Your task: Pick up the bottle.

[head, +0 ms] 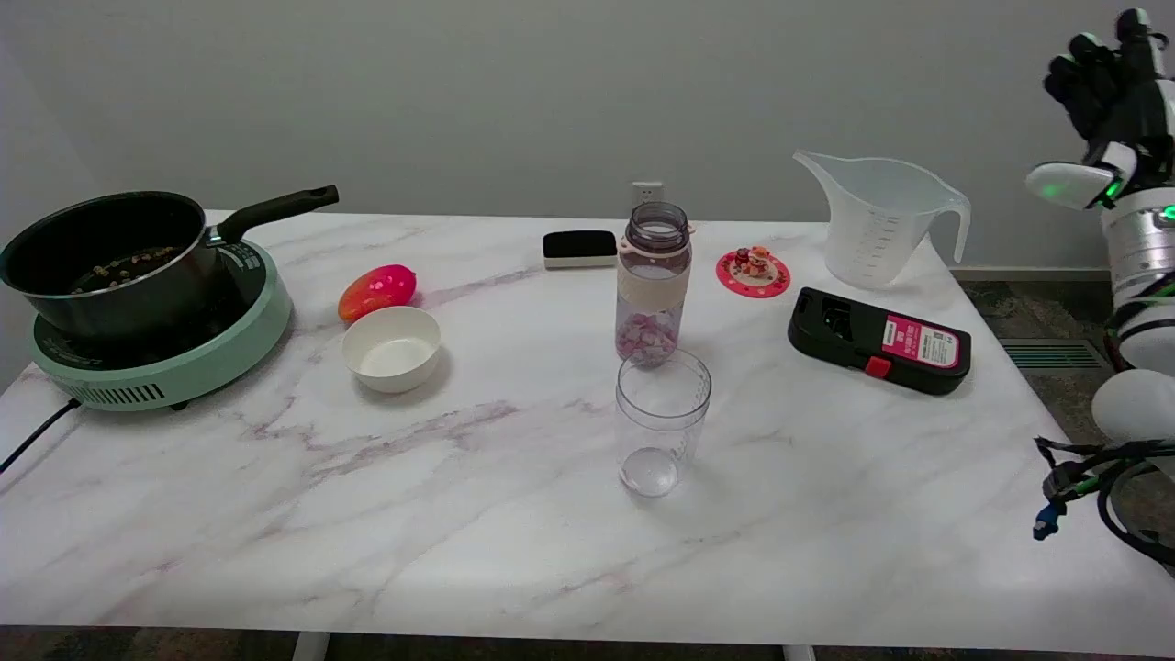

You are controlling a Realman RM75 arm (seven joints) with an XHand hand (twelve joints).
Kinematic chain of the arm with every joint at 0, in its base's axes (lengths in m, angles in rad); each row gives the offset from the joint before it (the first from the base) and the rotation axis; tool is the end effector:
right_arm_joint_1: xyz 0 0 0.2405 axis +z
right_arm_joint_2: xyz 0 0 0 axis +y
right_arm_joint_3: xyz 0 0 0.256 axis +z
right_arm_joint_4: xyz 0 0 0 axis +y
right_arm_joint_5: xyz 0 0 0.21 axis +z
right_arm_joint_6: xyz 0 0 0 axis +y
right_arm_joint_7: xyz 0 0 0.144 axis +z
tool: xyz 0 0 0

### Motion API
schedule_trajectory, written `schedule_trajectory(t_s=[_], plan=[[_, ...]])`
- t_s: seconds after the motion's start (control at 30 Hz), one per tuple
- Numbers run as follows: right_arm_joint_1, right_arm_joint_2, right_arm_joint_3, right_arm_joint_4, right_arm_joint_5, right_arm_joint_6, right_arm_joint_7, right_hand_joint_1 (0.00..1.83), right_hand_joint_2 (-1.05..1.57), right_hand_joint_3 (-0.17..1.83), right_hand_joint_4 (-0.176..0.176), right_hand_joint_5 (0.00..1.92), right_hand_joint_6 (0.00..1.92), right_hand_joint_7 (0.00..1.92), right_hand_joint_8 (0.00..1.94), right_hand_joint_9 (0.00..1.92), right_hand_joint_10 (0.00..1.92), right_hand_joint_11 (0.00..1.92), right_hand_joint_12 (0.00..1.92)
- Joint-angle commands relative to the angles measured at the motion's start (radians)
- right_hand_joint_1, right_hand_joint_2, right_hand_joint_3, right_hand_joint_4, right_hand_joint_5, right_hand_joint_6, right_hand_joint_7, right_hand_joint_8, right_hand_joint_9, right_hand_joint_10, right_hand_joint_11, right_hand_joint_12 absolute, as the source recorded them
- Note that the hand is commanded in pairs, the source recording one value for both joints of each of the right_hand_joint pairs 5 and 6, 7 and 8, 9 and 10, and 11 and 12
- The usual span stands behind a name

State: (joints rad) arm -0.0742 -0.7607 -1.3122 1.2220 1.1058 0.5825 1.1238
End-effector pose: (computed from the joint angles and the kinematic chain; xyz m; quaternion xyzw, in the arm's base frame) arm -0.1434 -0.2838 0.5876 0.4634 -0.1593 0.6474 0.5837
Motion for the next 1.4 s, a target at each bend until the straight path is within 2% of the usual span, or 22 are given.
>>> schedule_trajectory(t_s=[0.03,0.2,0.37,0.8,1.03,1.27,1.4], plan=[[0.299,0.044,-0.36,-0.064,-0.334,-0.045,0.513,1.28,-1.05,1.18,0.0,0.0,0.0,0.24,0.24,0.31,0.31,0.28,0.28],[0.396,0.046,-0.434,-0.145,-0.502,0.034,0.66,1.29,-1.05,1.19,0.0,0.02,0.02,0.23,0.23,0.3,0.3,0.25,0.25],[0.418,0.039,-0.475,-0.181,-0.574,0.108,0.767,1.29,-1.05,1.21,0.0,0.02,0.02,0.24,0.24,0.31,0.31,0.25,0.25],[0.403,0.013,-0.543,-0.295,-0.642,0.202,0.77,1.29,-1.05,1.26,0.0,0.03,0.03,0.27,0.27,0.29,0.29,0.24,0.24],[0.441,0.009,-0.617,-0.39,-0.65,0.262,0.77,1.29,-1.02,1.22,0.0,0.05,0.05,0.32,0.32,0.3,0.3,0.23,0.23],[0.497,-0.039,-0.716,-0.534,-0.666,0.287,0.772,1.29,-1.04,1.25,0.0,0.05,0.05,0.35,0.35,0.31,0.31,0.23,0.23],[0.506,-0.073,-0.719,-0.605,-0.684,0.318,0.775,1.29,-1.05,1.2,0.0,0.05,0.05,0.35,0.35,0.31,0.31,0.24,0.24]])
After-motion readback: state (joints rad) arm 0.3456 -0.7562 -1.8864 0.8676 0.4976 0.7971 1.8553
